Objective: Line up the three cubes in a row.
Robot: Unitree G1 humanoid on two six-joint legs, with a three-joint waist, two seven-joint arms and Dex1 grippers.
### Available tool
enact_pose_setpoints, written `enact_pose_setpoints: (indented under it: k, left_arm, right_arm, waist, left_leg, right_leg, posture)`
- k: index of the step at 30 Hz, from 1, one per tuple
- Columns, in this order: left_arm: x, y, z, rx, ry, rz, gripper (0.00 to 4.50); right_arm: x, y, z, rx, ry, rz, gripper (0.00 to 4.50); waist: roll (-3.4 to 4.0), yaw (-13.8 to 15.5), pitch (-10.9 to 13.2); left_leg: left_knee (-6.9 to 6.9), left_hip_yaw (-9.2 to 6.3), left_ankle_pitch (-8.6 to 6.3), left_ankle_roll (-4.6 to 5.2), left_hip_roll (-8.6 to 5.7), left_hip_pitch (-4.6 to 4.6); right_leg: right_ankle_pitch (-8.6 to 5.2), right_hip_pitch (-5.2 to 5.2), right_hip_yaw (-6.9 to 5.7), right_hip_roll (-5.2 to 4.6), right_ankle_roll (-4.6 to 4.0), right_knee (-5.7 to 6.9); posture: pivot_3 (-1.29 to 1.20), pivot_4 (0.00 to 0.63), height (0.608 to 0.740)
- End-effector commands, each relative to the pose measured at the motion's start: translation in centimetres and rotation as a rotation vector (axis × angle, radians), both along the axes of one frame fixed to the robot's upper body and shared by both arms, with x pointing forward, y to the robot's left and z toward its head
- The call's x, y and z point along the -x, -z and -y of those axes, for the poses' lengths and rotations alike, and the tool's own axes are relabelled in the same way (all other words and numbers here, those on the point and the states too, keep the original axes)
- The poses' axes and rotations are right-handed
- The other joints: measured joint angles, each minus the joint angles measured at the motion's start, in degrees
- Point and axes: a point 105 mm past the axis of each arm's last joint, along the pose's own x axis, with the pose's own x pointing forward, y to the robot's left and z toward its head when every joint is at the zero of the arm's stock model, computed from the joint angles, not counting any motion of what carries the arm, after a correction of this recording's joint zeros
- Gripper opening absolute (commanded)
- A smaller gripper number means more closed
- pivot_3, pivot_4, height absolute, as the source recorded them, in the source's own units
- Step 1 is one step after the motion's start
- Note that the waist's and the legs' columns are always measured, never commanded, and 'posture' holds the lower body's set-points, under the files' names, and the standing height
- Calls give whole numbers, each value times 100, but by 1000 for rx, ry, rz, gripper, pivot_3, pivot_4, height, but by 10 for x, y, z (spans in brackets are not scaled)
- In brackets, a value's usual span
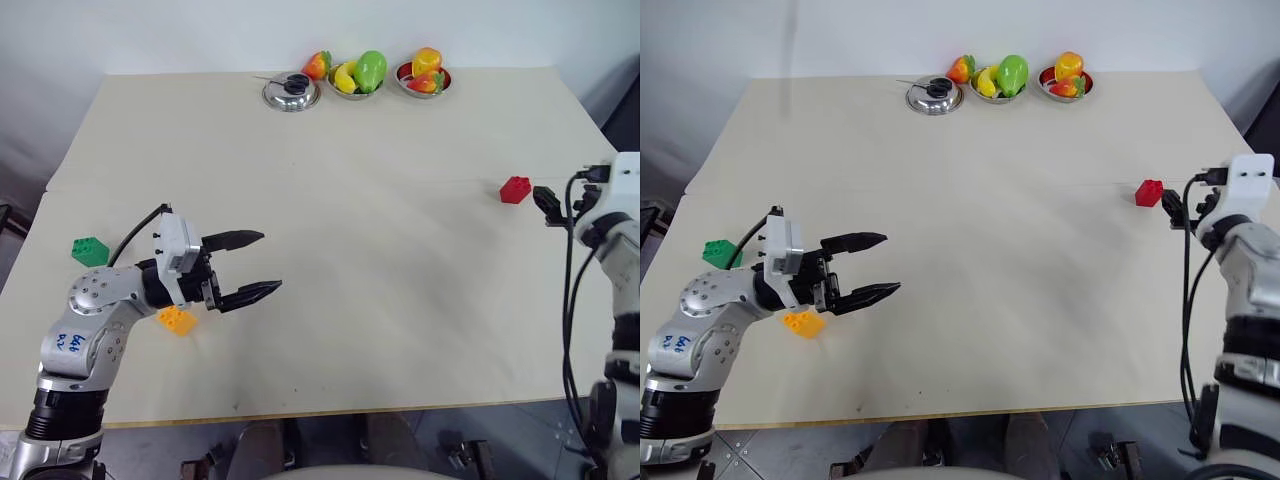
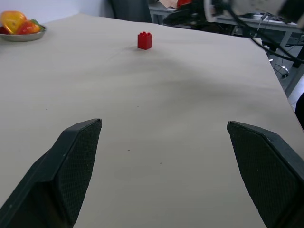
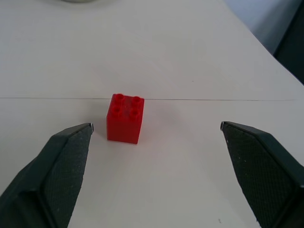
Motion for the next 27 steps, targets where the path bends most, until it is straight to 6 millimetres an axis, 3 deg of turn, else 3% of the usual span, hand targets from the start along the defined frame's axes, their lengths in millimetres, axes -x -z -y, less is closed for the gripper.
enact_pose_setpoints:
  k: [1,6,14,17,24,27]
  left_arm:
    - [0,-3,2,-1,1,33,4483]
    - [0,-2,3,-3,3,38,4483]
    - [0,-5,2,4,-14,50,4483]
    - [0,-4,0,-1,-22,52,4500]
    - [0,-7,-7,-17,-41,61,4500]
    - [0,-7,-12,-26,-51,61,4500]
  right_arm:
    - [-21,-3,0,19,38,-34,4500]
    - [-40,-5,-11,40,28,-53,4500]
    - [-49,2,-22,8,44,-76,4500]
    - [-51,1,-28,13,16,-67,3935]
    - [-53,-3,-37,-9,-64,-54,1615]
    - [-54,-10,-54,1,-227,-62,1615]
  waist:
    - [2,-28,1]
    - [2,-81,1]
    - [3,-106,1]
    - [3,-114,2]
    - [3,-110,2]
    - [4,-114,2]
  left_leg:
    - [0,2,1,2,-2,-14]
    - [-4,-2,1,3,-5,-26]
    - [-4,-10,1,4,-2,-26]
    - [-4,-9,1,4,-1,-26]
    - [-4,-10,1,4,-1,-26]
    - [-4,-10,1,3,-1,-26]
  right_leg:
    - [3,-11,0,0,5,-2]
    - [3,-11,-13,-3,6,-13]
    - [3,-9,-14,-3,7,-14]
    - [4,-9,-13,-3,8,-14]
    - [4,-9,-13,-3,8,-14]
    - [4,-9,-13,-2,8,-14]
  posture:
    - [0,150,740]
    - [0,150,740]
    - [0,150,740]
    - [0,150,740]
    - [0,150,740]
    - [0,150,740]
